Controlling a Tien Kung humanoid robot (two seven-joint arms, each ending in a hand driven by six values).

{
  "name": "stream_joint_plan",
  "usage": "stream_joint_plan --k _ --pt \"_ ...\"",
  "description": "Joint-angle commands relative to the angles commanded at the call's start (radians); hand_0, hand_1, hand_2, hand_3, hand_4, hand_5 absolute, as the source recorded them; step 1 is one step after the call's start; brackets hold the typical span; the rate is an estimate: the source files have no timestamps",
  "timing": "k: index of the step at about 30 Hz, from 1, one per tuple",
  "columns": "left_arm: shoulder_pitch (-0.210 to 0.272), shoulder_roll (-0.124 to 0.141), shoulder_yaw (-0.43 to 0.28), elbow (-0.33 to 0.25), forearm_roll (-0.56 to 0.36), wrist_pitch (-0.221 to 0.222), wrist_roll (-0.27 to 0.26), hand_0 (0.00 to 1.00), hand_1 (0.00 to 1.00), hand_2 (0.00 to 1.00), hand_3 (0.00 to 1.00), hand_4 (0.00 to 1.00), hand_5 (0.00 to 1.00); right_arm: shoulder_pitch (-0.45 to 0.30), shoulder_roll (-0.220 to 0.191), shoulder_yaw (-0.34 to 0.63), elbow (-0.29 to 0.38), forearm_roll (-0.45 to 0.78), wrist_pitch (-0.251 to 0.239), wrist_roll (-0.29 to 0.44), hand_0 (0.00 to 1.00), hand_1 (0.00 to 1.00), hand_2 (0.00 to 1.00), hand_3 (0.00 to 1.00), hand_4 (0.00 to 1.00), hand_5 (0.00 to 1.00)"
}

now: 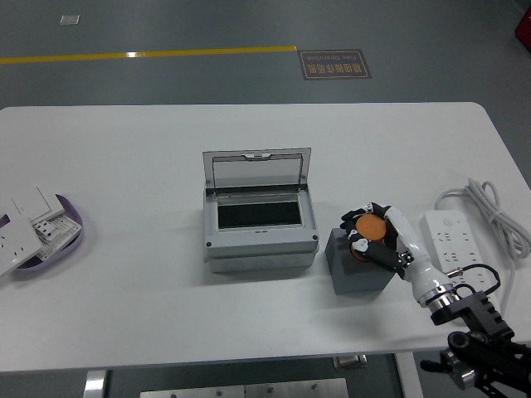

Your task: Pick up the cylinder from the cube,place it in the box,flap close box

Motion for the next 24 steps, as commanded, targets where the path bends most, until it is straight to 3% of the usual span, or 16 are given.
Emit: stream_joint_plan --k 3,10,12,13,18,19,24 --pt "0.002 -0.001 0.002 0.001 -0.001 0.000 0.000 0.593 0.621 0.615 0.635 0.692 0.212 0.017 0.014 0.001 0.013 -0.022 -0.015 -0.015 0.387 0.425 0.373 0.282 0.002 0.002" --pt "0.003 -0.002 0.009 0.001 -0.007 0.001 0.001 0.593 0.622 0.615 0.635 0.692 0.212 0.130 0.106 -0.022 0.051 -0.162 -0.035 -0.150 0.371 0.391 0.329 0.248 0.002 0.002" --pt "0.001 -0.002 0.013 0.001 -0.009 0.000 0.001 0.593 0.622 0.615 0.635 0.692 0.212 0.177 0.141 -0.043 0.046 -0.230 -0.014 -0.218 0.371 0.391 0.329 0.248 0.002 0.002" --pt "0.001 -0.002 0.014 0.001 -0.010 0.000 0.002 0.593 0.623 0.615 0.636 0.693 0.212 0.196 0.152 -0.051 0.044 -0.260 -0.005 -0.249 0.237 0.279 0.282 0.237 0.002 0.002" --pt "-0.004 0.002 0.023 0.000 -0.014 -0.001 0.002 0.593 0.623 0.615 0.636 0.693 0.212 0.308 0.213 -0.122 0.011 -0.455 0.067 -0.443 0.237 0.279 0.282 0.237 0.002 0.002" --pt "-0.004 0.003 0.024 0.000 -0.015 -0.001 0.002 0.593 0.624 0.618 0.636 0.693 0.212 0.328 0.222 -0.134 0.003 -0.491 0.080 -0.479 0.118 0.235 0.261 0.228 0.002 0.002" --pt "-0.006 0.006 0.030 0.000 -0.017 -0.001 0.002 0.593 0.624 0.618 0.636 0.693 0.212 0.425 0.265 -0.199 -0.045 -0.683 0.157 -0.661 0.118 0.235 0.261 0.228 0.002 0.002"
